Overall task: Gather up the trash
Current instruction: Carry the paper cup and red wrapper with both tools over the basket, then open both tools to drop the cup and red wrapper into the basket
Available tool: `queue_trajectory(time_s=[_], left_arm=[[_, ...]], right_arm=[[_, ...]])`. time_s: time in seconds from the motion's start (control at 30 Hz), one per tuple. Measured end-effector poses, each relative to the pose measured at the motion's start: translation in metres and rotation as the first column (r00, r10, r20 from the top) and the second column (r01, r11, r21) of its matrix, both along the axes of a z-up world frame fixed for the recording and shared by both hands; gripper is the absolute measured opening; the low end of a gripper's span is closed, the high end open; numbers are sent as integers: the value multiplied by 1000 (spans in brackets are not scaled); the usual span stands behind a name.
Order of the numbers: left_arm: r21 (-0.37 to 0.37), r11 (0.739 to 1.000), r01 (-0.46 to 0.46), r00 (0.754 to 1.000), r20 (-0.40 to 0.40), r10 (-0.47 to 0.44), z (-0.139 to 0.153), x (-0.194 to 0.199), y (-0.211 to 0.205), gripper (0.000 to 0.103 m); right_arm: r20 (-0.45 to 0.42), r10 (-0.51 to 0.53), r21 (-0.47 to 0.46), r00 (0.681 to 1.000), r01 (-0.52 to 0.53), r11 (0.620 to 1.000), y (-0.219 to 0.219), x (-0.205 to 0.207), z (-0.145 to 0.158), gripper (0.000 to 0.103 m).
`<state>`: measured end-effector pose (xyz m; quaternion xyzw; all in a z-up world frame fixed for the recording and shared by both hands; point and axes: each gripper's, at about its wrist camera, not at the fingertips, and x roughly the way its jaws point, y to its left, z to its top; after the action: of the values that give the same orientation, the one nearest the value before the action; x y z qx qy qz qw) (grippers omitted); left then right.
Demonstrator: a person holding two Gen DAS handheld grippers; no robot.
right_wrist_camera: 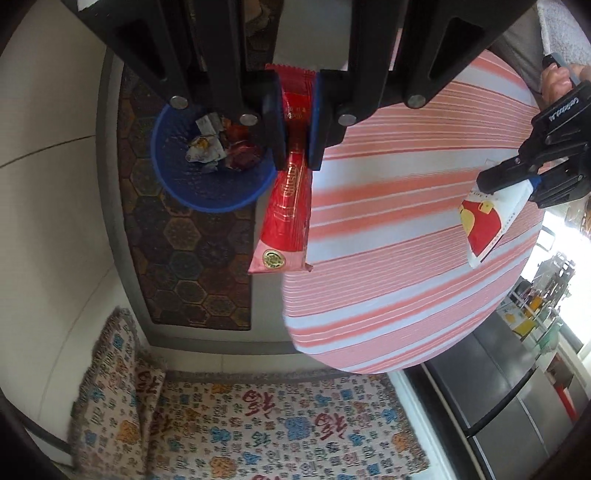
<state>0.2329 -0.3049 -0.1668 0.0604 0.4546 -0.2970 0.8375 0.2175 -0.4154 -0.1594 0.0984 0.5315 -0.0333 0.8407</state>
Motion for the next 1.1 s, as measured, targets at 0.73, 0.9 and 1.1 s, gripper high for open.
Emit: queue_trajectory(time_s=[0.73,0.9,1.1], left_arm=[[157,986,53,996,-73,-42,-130,34,-164,49],[140,989,45,996,-78,-35,-144,39,-166,70],[64,997,47,998,-48,-44,-114,28,-157,83]], right_arm=[[-129,-192,201,973,215,956,-160,-8,-150,14],[-135,-245,223,960,270,936,-182,-6,-191,48],[-96,-380,231,920,392,891,-206,-31,-180,66]])
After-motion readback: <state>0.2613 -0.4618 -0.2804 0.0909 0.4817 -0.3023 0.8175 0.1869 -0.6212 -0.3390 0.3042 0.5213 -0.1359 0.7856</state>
